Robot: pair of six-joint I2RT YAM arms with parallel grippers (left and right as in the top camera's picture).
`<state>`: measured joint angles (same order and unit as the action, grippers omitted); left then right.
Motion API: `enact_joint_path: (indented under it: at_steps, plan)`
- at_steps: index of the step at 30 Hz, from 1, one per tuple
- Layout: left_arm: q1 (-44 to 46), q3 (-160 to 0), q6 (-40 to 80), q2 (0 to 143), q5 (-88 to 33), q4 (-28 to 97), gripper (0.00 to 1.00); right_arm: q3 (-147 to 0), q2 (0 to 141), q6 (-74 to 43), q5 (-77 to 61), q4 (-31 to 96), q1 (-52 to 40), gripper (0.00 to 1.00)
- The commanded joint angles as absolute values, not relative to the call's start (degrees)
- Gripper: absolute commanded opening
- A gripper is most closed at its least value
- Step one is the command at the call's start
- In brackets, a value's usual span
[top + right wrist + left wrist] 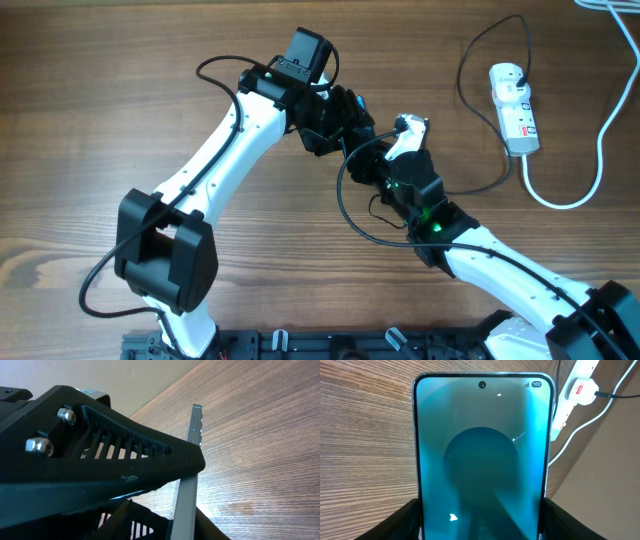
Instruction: Plug charger to phone and switch on socket
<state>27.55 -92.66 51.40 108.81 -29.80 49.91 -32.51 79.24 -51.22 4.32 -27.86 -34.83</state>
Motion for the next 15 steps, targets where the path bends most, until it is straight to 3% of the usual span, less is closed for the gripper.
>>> enact_joint_path:
  at_steps: [1,15]
  plan:
    - [28.2,-94.2,51.9,108.3,-30.5,49.7,0.39,-33.8,79.7,-51.7,3.8,-28.7,-35.2,0.32]
    - [28.3,-94.2,51.7,108.3,-29.8,49.7,0.39,-33.8,79.7,-52.7,2.5,-28.5,-35.2,0.22]
